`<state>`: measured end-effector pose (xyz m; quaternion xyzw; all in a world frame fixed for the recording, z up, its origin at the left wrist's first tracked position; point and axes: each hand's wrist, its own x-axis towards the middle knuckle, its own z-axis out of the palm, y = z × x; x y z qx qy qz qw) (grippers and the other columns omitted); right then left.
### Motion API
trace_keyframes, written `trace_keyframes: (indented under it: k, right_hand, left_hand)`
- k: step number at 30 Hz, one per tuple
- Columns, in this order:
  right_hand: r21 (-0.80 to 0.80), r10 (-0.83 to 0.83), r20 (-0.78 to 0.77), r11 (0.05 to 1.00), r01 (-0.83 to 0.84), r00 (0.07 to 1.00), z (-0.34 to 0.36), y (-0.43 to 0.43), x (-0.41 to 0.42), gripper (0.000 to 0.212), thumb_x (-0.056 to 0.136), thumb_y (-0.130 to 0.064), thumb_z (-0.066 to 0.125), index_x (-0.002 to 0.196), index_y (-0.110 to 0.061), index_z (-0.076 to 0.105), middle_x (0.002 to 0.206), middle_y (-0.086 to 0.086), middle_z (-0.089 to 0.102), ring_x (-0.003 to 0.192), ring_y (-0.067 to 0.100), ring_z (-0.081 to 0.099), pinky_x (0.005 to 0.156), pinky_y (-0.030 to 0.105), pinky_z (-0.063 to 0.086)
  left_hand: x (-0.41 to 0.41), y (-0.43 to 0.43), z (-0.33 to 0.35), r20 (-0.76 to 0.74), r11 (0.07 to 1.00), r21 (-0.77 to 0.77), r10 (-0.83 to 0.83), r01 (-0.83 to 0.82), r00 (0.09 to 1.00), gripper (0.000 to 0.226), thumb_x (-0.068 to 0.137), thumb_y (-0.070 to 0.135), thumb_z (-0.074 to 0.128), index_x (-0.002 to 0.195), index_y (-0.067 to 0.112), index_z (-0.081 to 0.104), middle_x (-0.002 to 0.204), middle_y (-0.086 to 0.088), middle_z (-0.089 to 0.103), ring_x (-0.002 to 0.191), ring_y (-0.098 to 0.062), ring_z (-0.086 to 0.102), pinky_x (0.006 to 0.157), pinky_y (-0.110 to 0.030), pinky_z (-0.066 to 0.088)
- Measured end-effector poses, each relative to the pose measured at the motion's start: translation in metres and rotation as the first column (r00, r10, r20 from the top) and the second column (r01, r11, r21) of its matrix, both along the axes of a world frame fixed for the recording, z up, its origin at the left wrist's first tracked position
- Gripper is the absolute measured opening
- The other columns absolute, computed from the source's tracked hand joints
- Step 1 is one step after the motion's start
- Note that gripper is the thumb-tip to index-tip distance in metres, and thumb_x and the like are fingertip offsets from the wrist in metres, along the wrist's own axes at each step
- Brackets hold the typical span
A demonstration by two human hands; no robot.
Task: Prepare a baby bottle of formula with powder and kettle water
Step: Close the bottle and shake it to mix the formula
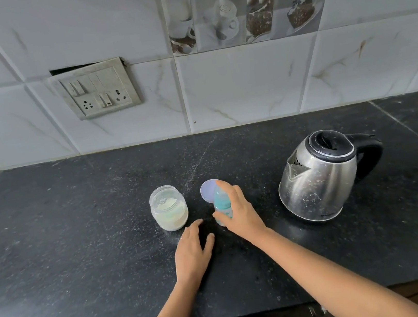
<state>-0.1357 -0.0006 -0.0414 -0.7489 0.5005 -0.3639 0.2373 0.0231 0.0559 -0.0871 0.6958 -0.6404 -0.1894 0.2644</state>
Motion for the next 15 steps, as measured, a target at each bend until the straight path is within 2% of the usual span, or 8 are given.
trace_keyframes:
  k: [3,5,7,9,11,12,15]
  right_hand:
    - [0.06,0.071,0.075,0.995,-0.076,0.995,0.004,-0.004,-0.007,0.087,0.082,-0.022,0.069,0.138,-0.059,0.014,0.132,-0.009,0.037,0.116,-0.002,0.041,0.096,0.023,0.041]
    - [0.106,0.097,0.159,0.988,-0.115,0.982,0.01,-0.01,-0.014,0.09,0.079,-0.02,0.071,0.136,-0.062,0.017,0.141,-0.018,0.033,0.126,-0.009,0.033,0.107,0.024,0.034]
    - [0.167,0.082,0.266,0.977,-0.13,0.96,0.016,-0.015,-0.019,0.09,0.077,-0.019,0.072,0.139,-0.059,0.02,0.141,-0.02,0.031,0.129,-0.005,0.035,0.109,0.03,0.034]
    - [0.246,0.031,0.427,0.958,-0.149,0.904,0.023,-0.017,-0.023,0.094,0.079,-0.013,0.072,0.141,-0.057,0.016,0.144,-0.015,0.026,0.131,0.005,0.037,0.107,0.035,0.037]
    - [0.331,-0.065,0.627,0.924,-0.19,0.776,0.032,-0.018,-0.025,0.095,0.084,-0.005,0.068,0.141,-0.059,0.013,0.15,-0.007,0.023,0.131,0.015,0.041,0.105,0.039,0.042]
    - [0.373,-0.129,0.724,0.9,-0.227,0.677,0.039,-0.018,-0.025,0.092,0.087,-0.003,0.065,0.141,-0.057,0.014,0.149,-0.003,0.027,0.128,0.019,0.045,0.102,0.042,0.045]
    - [0.414,-0.315,0.897,0.845,-0.338,0.309,0.06,-0.016,-0.018,0.066,0.091,-0.006,0.054,0.144,-0.036,0.028,0.131,0.011,0.048,0.112,0.03,0.055,0.097,0.049,0.048]
  left_hand:
    - [0.007,0.006,-0.006,0.019,0.999,0.013,-0.049,0.049,0.999,0.046,0.094,0.041,0.051,0.135,0.023,0.043,0.137,0.004,0.051,0.135,-0.022,0.037,0.103,-0.035,0.038]
    - [0.01,0.008,-0.008,0.029,0.996,-0.011,-0.092,0.092,0.995,0.046,0.094,0.038,0.052,0.135,0.019,0.045,0.138,0.001,0.05,0.135,-0.024,0.037,0.109,-0.03,0.029]
    - [0.011,0.007,-0.009,0.032,0.994,-0.028,-0.102,0.103,0.994,0.046,0.094,0.037,0.053,0.135,0.018,0.046,0.139,0.001,0.05,0.132,-0.021,0.039,0.108,-0.022,0.023]
    - [0.011,0.006,-0.008,0.036,0.994,-0.04,-0.1,0.101,0.994,0.046,0.093,0.037,0.054,0.134,0.017,0.047,0.137,0.001,0.051,0.13,-0.018,0.04,0.105,-0.016,0.019]
    - [0.011,0.005,-0.009,0.033,0.994,-0.048,-0.099,0.101,0.995,0.045,0.093,0.038,0.053,0.133,0.018,0.047,0.136,0.001,0.051,0.129,-0.018,0.041,0.105,-0.017,0.021]
    - [0.011,0.006,-0.009,0.032,0.994,-0.052,-0.098,0.1,0.995,0.044,0.093,0.038,0.053,0.132,0.019,0.047,0.136,0.002,0.051,0.129,-0.018,0.041,0.104,-0.019,0.024]
    - [0.011,0.005,-0.012,0.028,0.994,-0.065,-0.091,0.093,0.995,0.043,0.094,0.04,0.051,0.132,0.021,0.047,0.137,0.004,0.051,0.13,-0.016,0.039,0.105,-0.023,0.028]
